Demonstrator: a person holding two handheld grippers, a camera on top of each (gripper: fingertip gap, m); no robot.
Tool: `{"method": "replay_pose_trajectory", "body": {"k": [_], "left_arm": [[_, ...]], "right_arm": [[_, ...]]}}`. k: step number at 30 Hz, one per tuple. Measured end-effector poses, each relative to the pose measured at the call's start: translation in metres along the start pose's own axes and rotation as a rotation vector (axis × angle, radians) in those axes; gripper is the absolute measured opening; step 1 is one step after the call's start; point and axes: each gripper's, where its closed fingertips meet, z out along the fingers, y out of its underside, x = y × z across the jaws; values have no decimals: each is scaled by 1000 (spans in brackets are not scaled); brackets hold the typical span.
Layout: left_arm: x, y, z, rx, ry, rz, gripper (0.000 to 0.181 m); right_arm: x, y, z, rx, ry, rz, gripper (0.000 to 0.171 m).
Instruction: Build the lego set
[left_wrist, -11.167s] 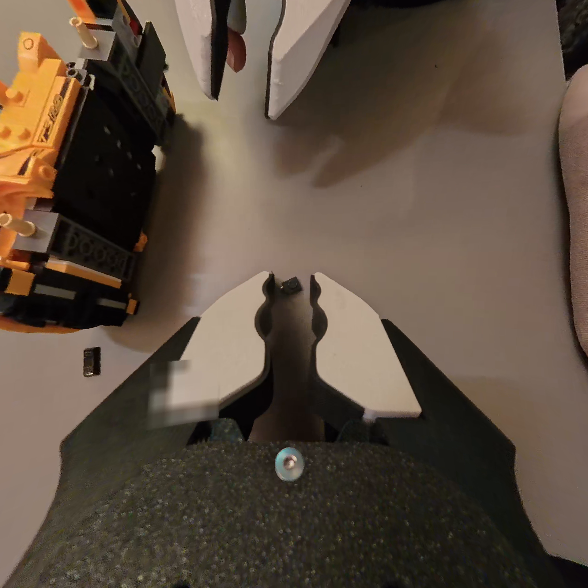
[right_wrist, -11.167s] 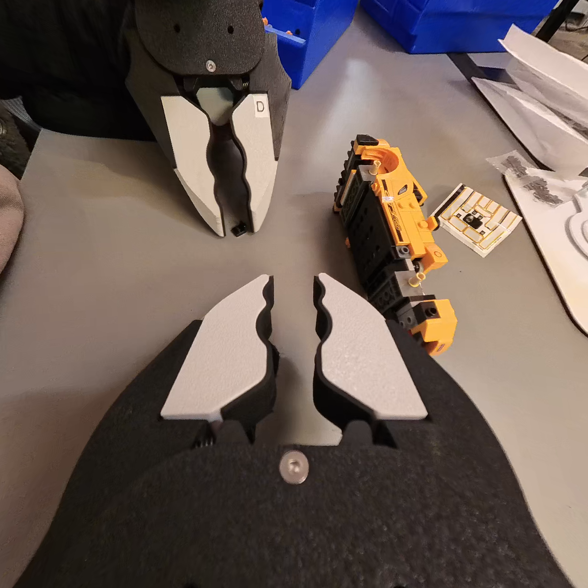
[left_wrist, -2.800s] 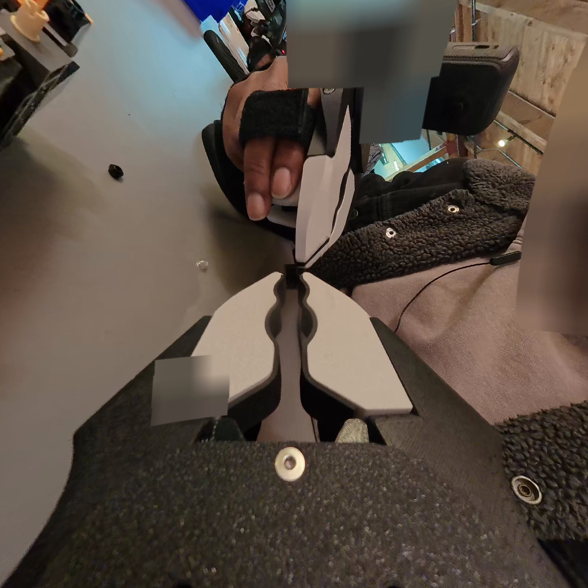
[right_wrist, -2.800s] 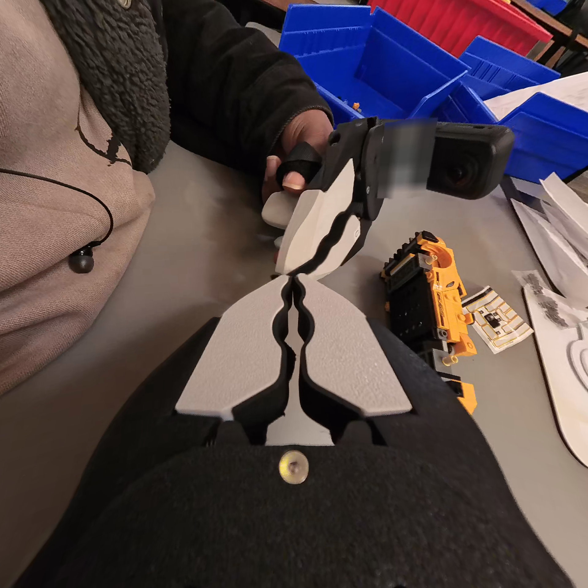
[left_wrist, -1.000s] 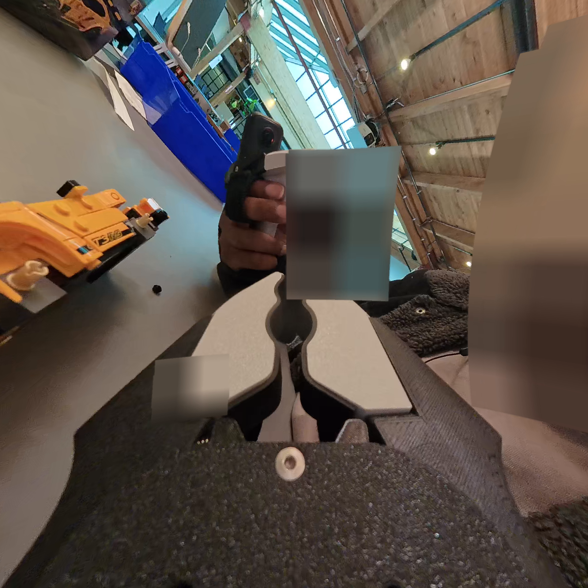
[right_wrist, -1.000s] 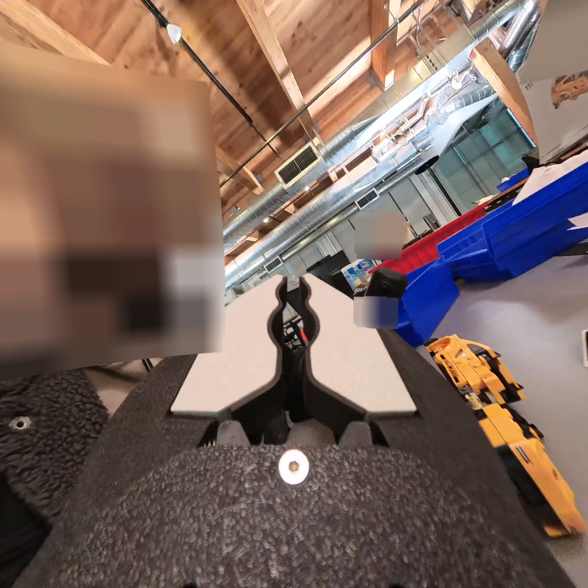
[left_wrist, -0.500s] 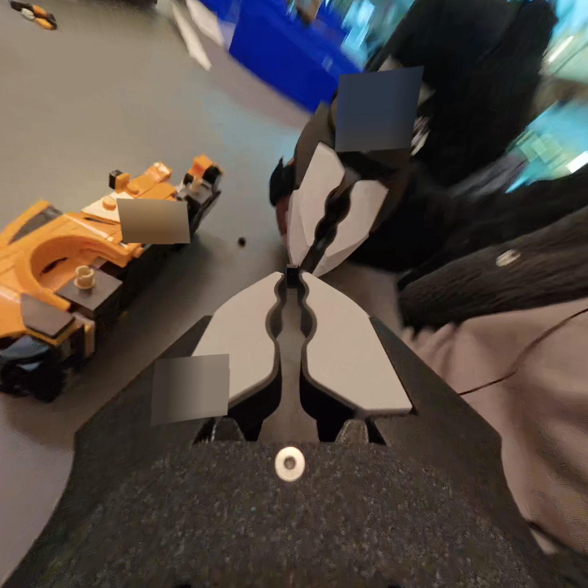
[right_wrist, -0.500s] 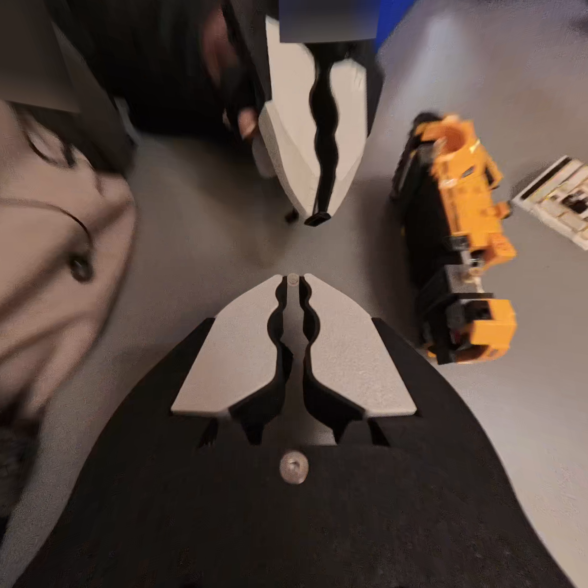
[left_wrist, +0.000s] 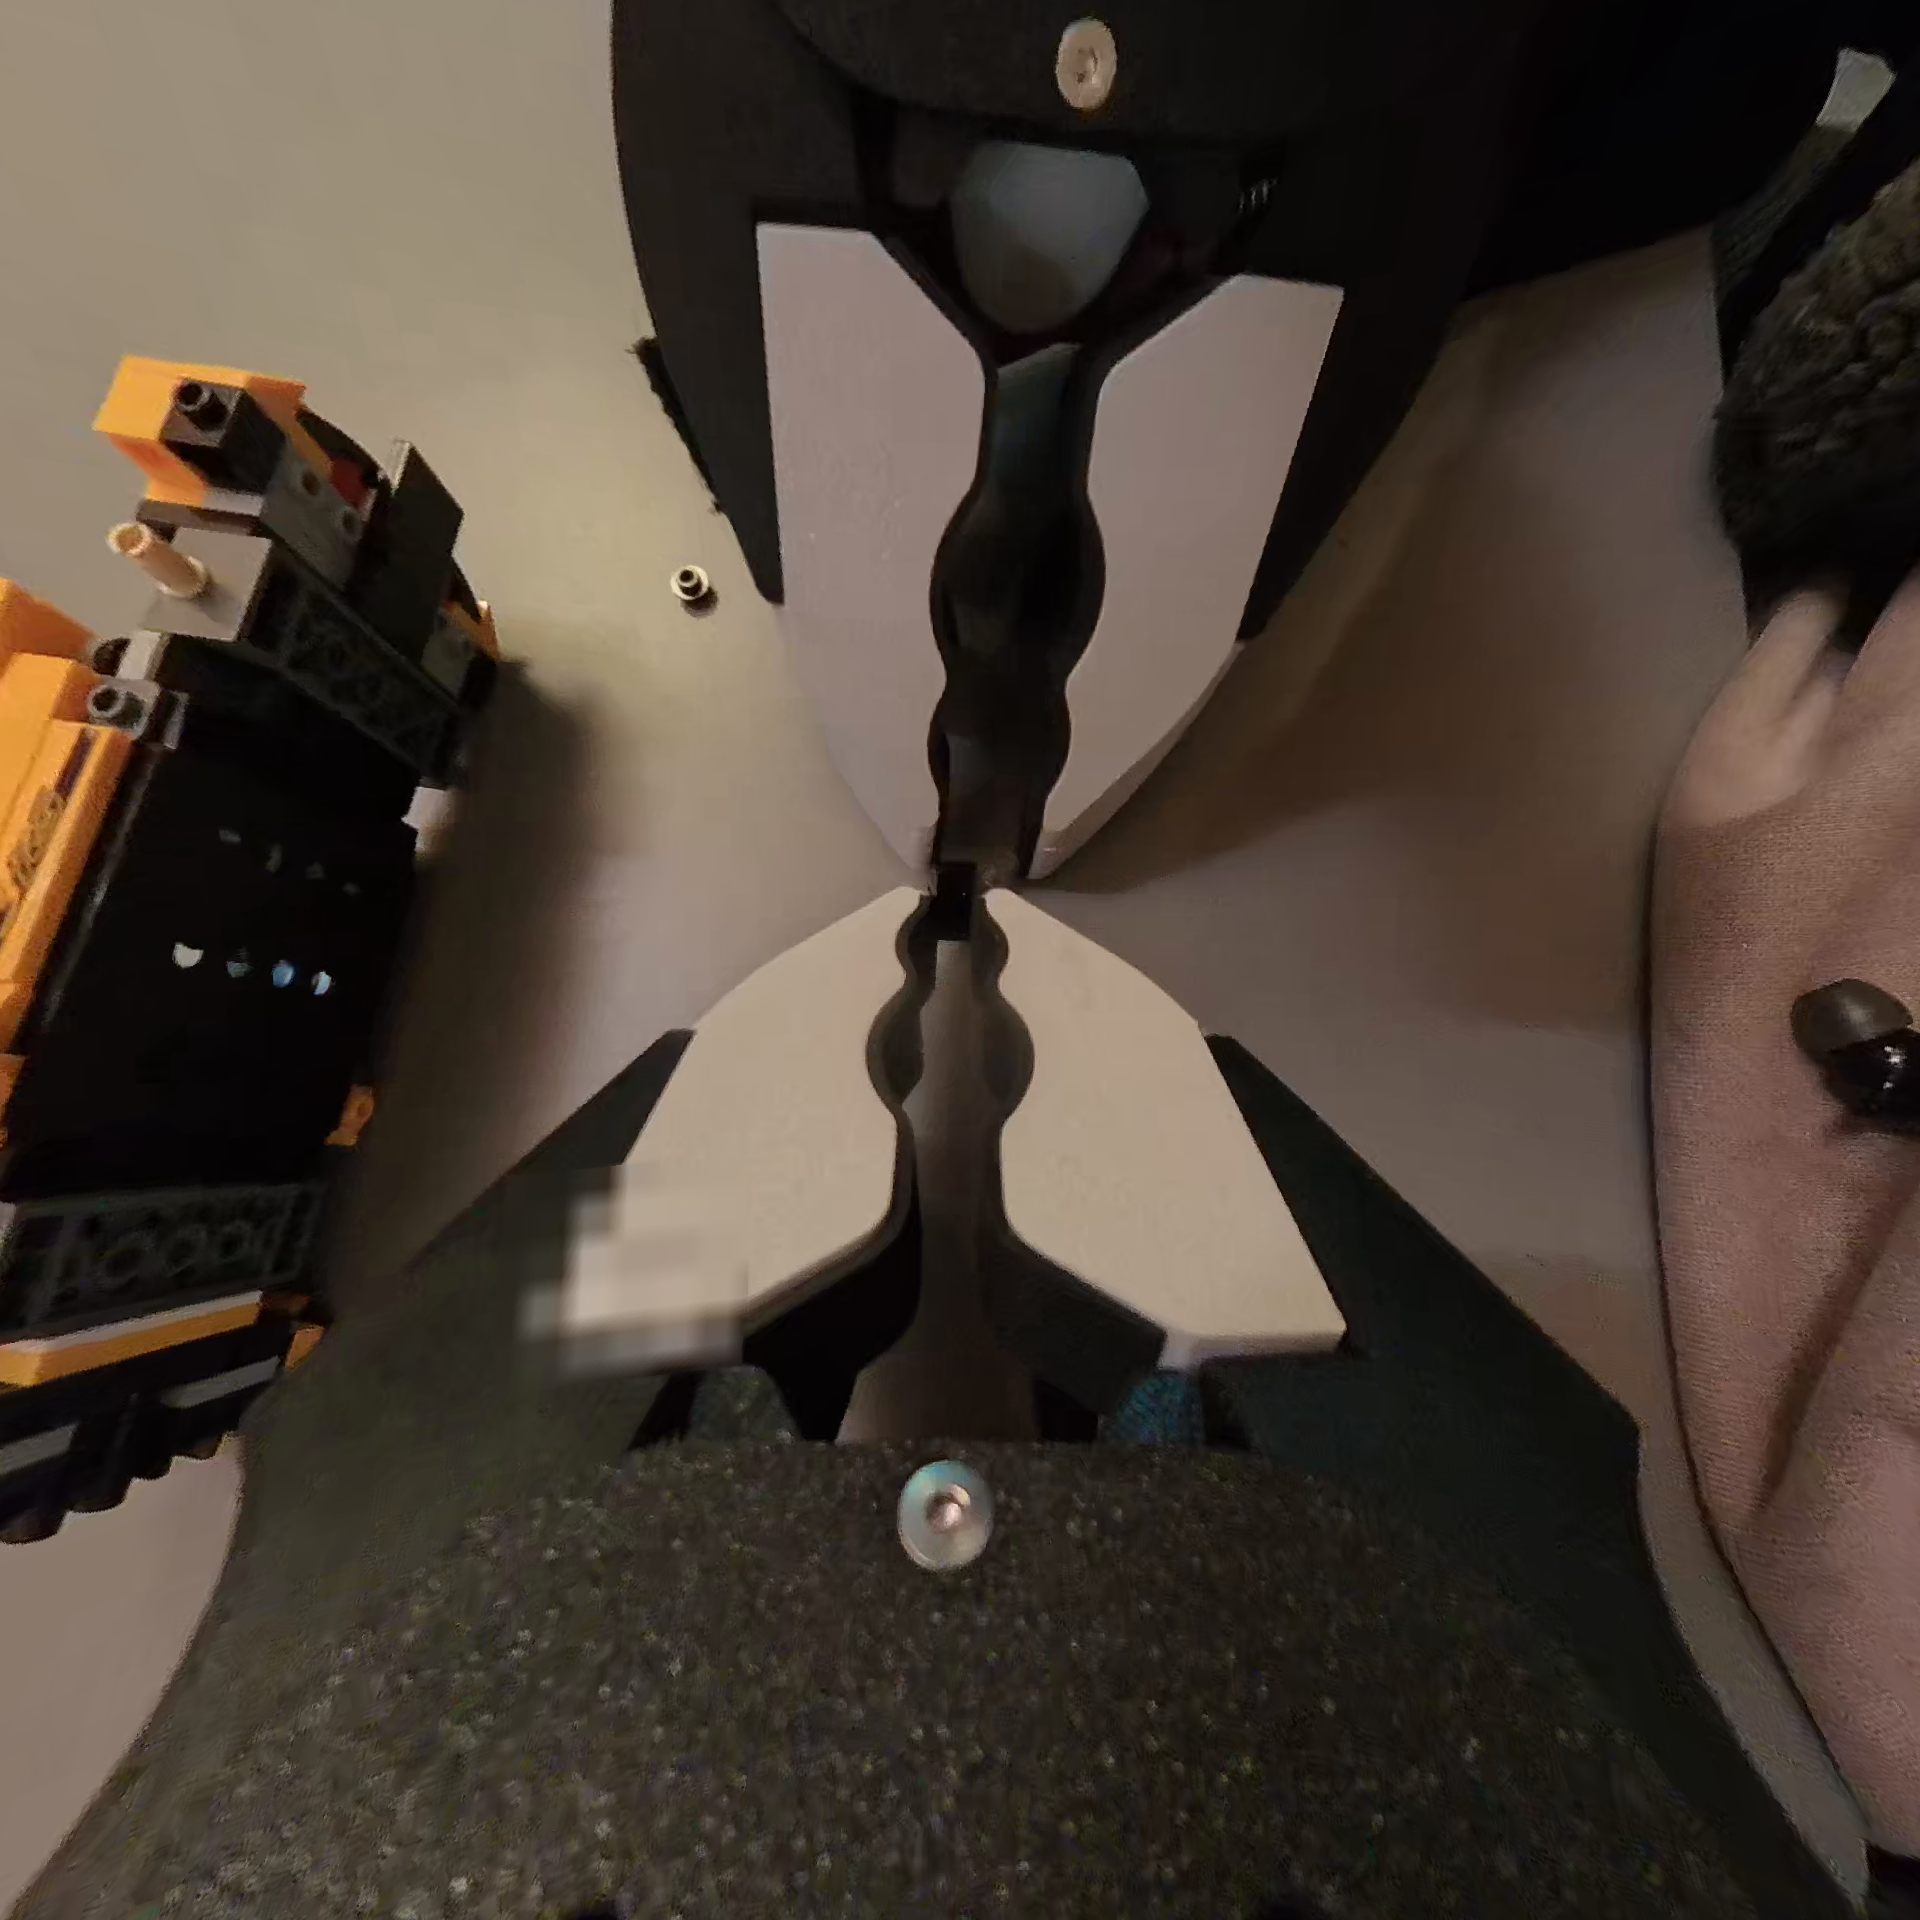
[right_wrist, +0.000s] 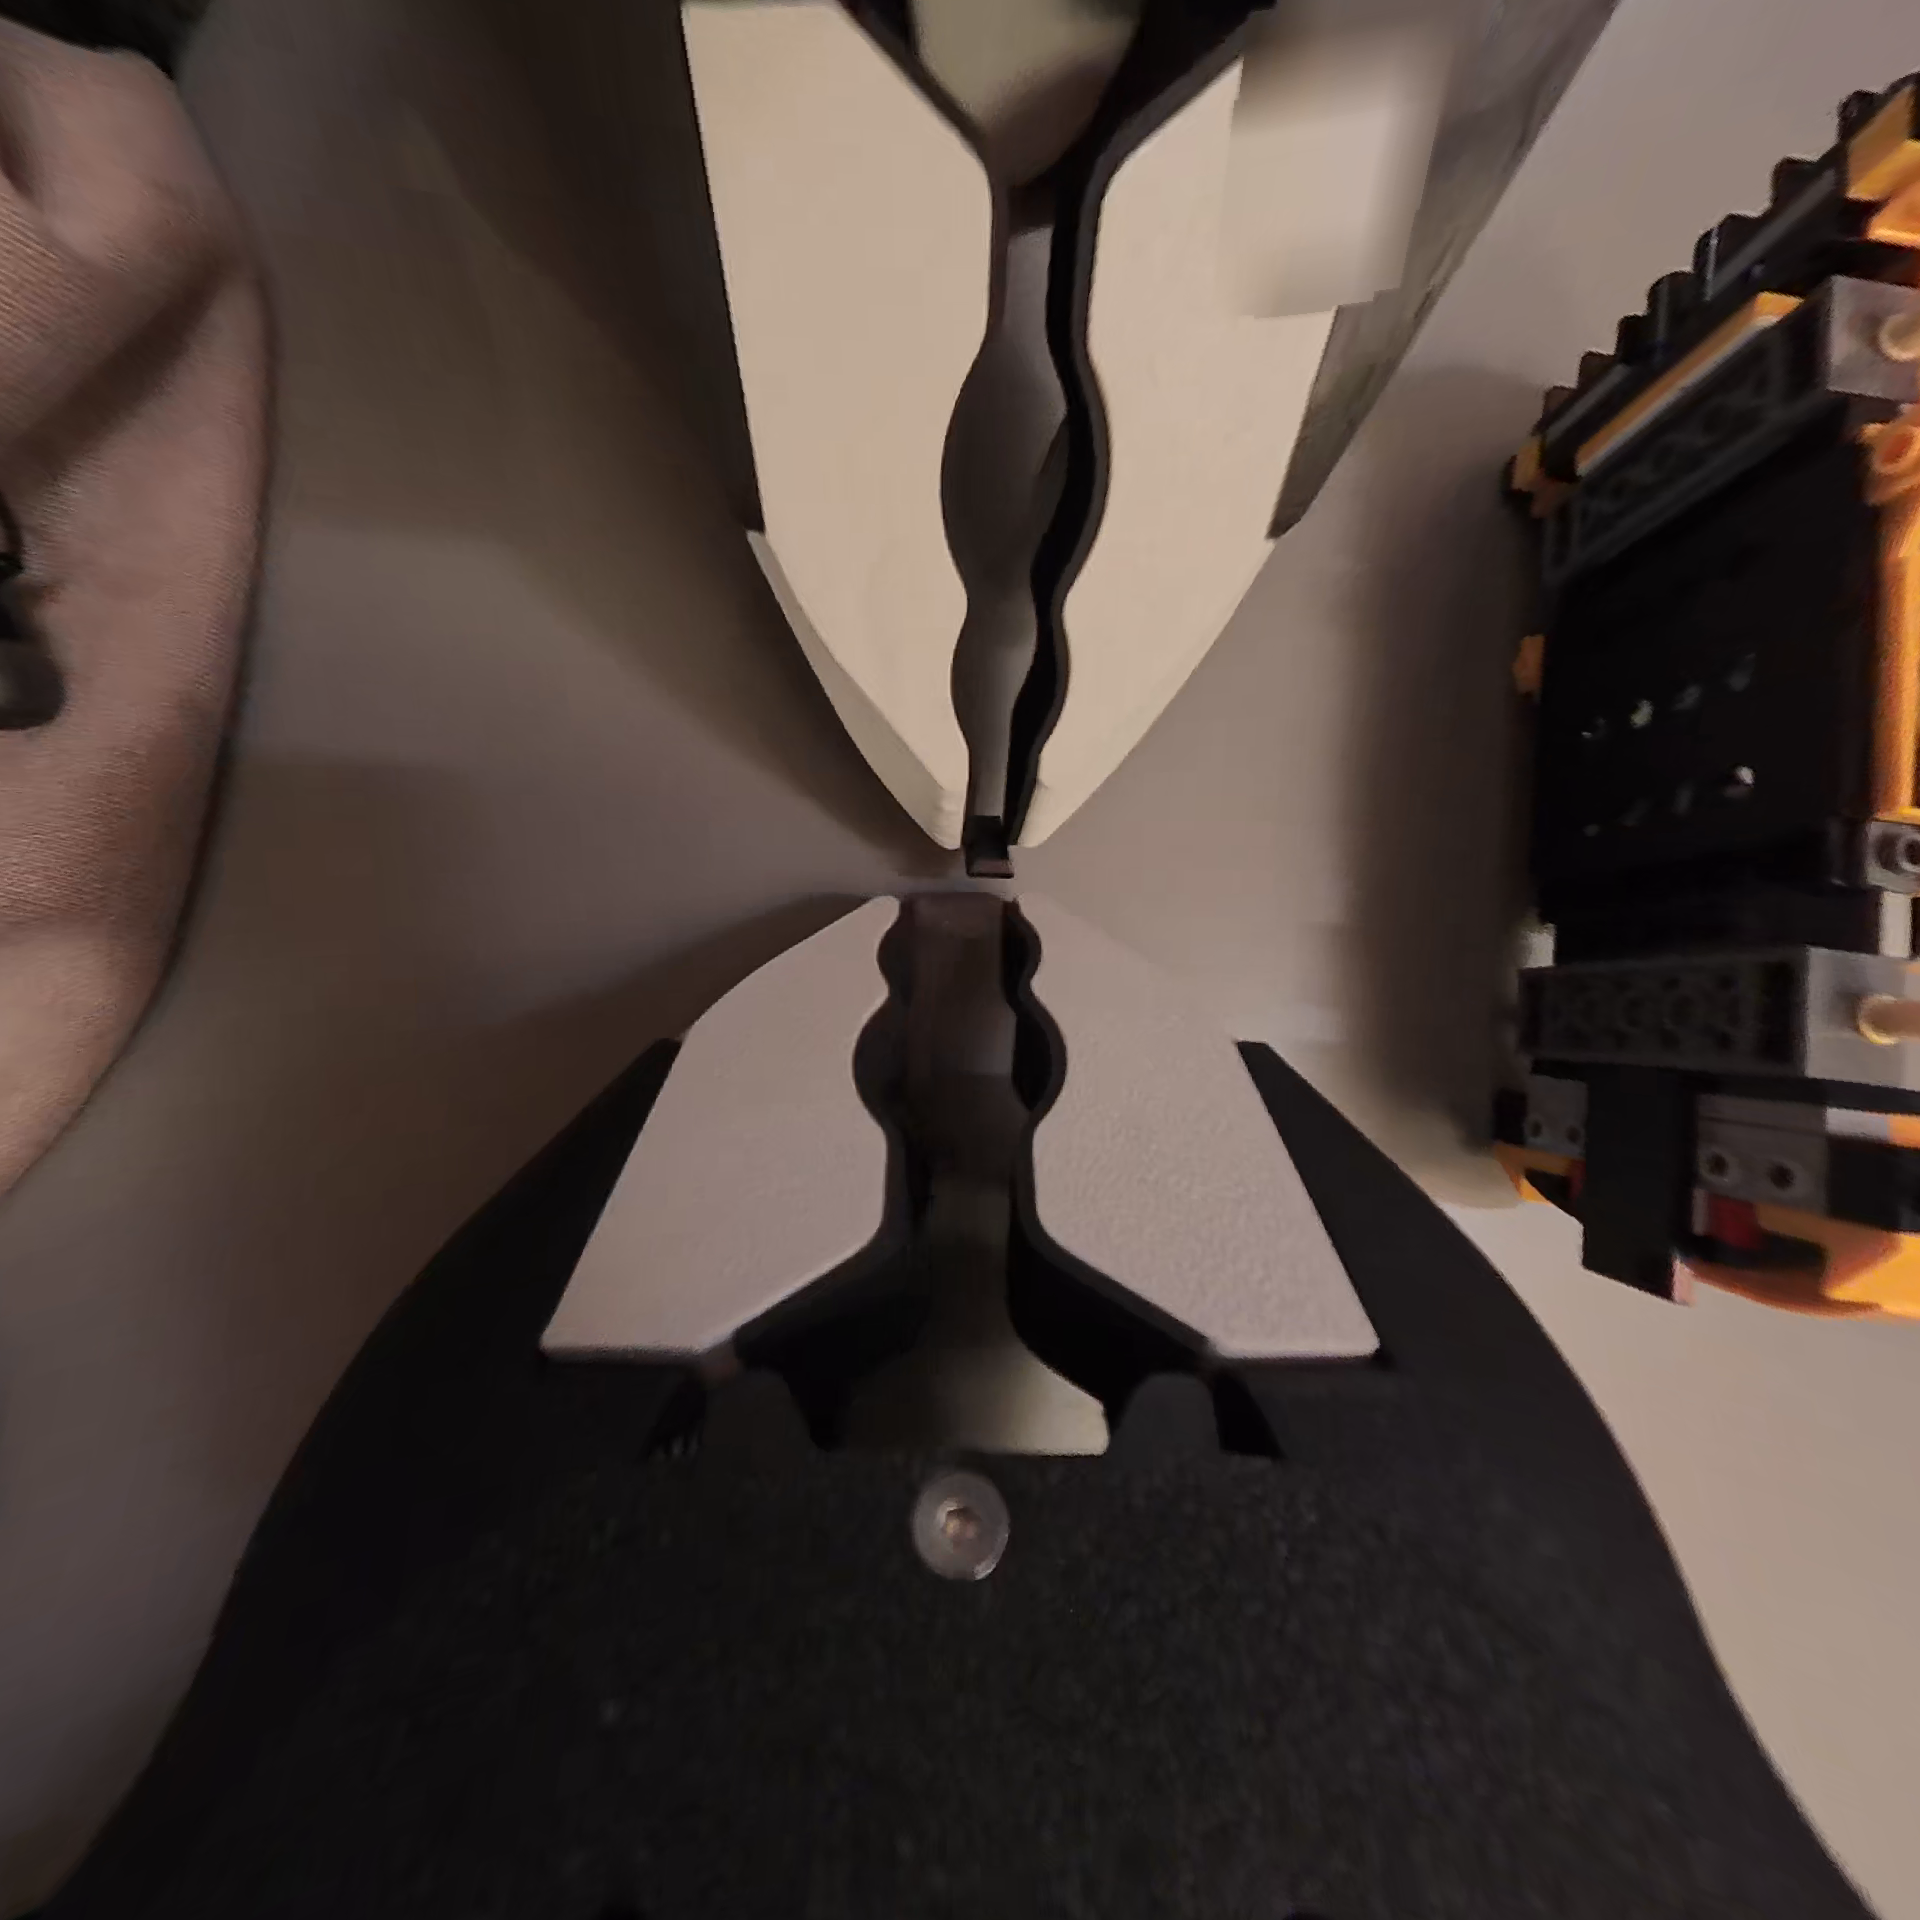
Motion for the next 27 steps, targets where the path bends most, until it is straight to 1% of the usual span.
{"method": "replay_pose_trajectory", "body": {"k": [3,7,12,27], "left_arm": [[2,1,1,-8,12,-6,6],[6,-1,2,-8,33,-11,6],[9,-3,3,-19,43,-4,6],[17,3,9,-181,52,99,6]], "right_arm": [[2,-2,-2,18,6,3,21],[3,-5,-7,58,9,8,21],[-1,-3,-2,38,4,-22,21],[-5,-3,3,31,3,-70,22]]}}
